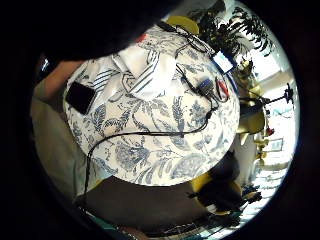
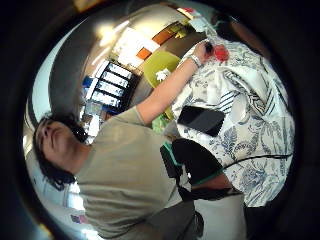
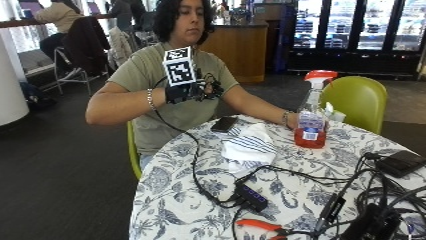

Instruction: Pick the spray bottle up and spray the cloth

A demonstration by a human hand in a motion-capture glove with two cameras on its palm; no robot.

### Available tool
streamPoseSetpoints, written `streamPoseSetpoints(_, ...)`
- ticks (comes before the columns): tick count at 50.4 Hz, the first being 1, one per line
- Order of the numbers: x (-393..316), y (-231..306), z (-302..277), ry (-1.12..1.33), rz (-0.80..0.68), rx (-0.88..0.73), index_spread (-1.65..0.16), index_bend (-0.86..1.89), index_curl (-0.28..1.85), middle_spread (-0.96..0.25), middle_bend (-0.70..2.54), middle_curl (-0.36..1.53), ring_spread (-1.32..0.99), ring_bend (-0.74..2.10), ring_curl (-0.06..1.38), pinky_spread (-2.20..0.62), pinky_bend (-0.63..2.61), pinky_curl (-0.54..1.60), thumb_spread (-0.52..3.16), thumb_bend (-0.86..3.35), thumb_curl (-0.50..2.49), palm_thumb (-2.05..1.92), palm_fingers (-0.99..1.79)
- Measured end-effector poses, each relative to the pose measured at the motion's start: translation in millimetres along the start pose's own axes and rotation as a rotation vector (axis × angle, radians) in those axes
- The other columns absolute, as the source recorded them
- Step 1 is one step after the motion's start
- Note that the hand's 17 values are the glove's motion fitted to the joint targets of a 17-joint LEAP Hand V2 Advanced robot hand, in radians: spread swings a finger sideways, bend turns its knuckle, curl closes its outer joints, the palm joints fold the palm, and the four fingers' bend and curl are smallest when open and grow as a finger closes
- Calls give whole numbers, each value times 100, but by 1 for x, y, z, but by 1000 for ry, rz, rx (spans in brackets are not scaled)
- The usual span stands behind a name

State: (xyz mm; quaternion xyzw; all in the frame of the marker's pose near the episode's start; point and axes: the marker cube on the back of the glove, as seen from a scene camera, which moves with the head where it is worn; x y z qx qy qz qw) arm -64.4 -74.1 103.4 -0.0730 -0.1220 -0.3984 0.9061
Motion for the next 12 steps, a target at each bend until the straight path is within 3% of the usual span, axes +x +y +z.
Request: streamPoseSetpoints(12,-9,5,5,55,-5,-46,-39,15,29,-4,21,37,-8,32,34,21,17,31,104,-3,34,48,43)
